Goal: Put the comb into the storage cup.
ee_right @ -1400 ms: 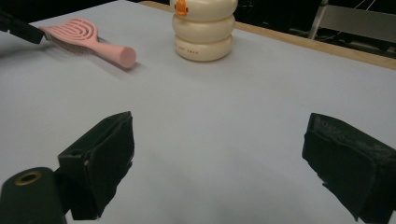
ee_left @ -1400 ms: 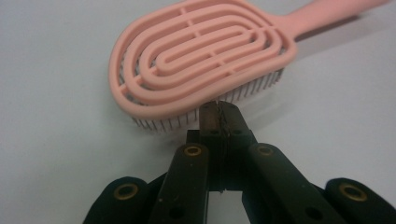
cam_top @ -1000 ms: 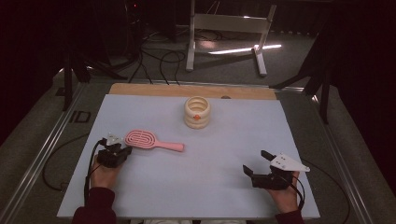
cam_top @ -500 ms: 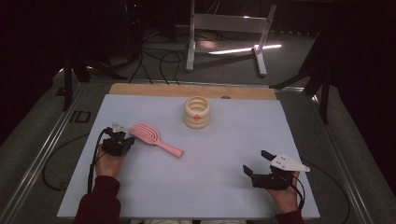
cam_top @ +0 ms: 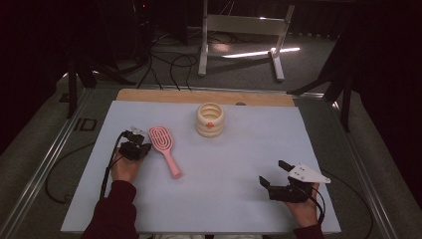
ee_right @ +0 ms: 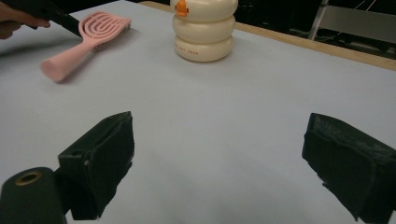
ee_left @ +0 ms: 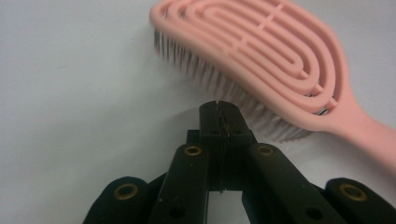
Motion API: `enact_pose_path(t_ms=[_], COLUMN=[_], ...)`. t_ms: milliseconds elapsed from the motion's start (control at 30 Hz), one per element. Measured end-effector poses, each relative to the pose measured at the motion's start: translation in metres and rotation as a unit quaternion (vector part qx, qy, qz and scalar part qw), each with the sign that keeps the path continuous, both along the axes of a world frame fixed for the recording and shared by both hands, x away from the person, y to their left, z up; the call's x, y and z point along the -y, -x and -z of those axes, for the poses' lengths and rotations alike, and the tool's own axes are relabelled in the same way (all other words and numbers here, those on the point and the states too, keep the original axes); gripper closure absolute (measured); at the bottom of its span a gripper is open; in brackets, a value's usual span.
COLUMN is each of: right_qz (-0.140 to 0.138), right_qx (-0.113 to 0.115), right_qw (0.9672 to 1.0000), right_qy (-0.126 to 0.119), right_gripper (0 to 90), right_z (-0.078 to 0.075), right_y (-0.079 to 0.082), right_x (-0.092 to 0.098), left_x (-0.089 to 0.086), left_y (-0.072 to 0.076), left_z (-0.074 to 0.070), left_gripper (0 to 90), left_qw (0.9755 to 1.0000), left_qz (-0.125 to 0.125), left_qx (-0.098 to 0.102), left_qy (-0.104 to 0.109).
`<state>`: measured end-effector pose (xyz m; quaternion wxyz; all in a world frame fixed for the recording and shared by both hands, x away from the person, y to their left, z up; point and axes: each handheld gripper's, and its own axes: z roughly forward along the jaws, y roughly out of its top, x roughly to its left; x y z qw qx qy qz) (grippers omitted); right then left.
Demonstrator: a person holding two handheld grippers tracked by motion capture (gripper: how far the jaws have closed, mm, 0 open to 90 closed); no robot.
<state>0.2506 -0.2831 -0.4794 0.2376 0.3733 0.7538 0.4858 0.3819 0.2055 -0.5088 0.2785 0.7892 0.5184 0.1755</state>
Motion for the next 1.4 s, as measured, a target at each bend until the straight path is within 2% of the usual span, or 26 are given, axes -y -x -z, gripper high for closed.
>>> enact_pose_path(t_ms=[400, 433, 600, 833, 1000, 1100, 1233, 1333, 1367, 1400], right_qz=[0.001, 0.001, 0.0, 0.0, 0.0, -0.001, -0.001, -0.001, -0.001, -0.001], right_qx=[-0.002, -0.001, -0.002, -0.001, -0.001, 0.0, 0.001, 0.004, 0.004, 0.005], right_qw=[1.0, 1.0, 1.0, 1.0, 1.0, 1.0, 1.0, 1.0, 1.0, 1.0], right_qy=[0.0, 0.0, -0.001, -0.001, -0.001, -0.002, -0.002, -0.003, -0.003, -0.003], right_gripper=[9.1, 9.1, 9.1, 9.1, 9.1, 9.1, 9.1, 9.1, 9.1, 9.1], right_z=[0.001, 0.001, 0.0, 0.001, 0.001, 0.0, 0.0, -0.001, -0.001, -0.001], right_y=[0.0, 0.0, 0.0, 0.0, 0.0, 0.0, 0.0, 0.0, 0.0, 0.0], right_x=[0.0, 0.0, 0.0, 0.0, 0.0, 0.0, 0.0, 0.0, 0.0, 0.0], left_x=[0.015, 0.016, 0.013, 0.004, -0.001, -0.004, -0.012, -0.016, -0.016, -0.018], left_y=[-0.009, -0.009, -0.009, -0.003, 0.009, 0.017, 0.033, 0.046, 0.046, 0.055], left_z=[-0.005, -0.005, -0.005, -0.016, -0.032, -0.043, -0.055, -0.06, -0.06, -0.062], left_gripper=[90.0, 90.0, 90.0, 87.1, 79.8, 71.1, 50.8, 39.9, 36.7, 36.7], left_qw=[0.9998, 0.9996, 0.9997, 0.9993, 0.9965, 0.9941, 0.9882, 0.9851, 0.9851, 0.9824], left_qz=[0.02, 0.028, 0.023, 0.017, 0.028, 0.033, 0.04, 0.037, 0.037, 0.033], left_qx=[0.005, 0.003, 0.002, 0.026, 0.063, 0.083, 0.116, 0.142, 0.142, 0.159], left_qy=[0.004, 0.001, 0.002, 0.021, 0.048, 0.061, 0.092, 0.09, 0.09, 0.092])
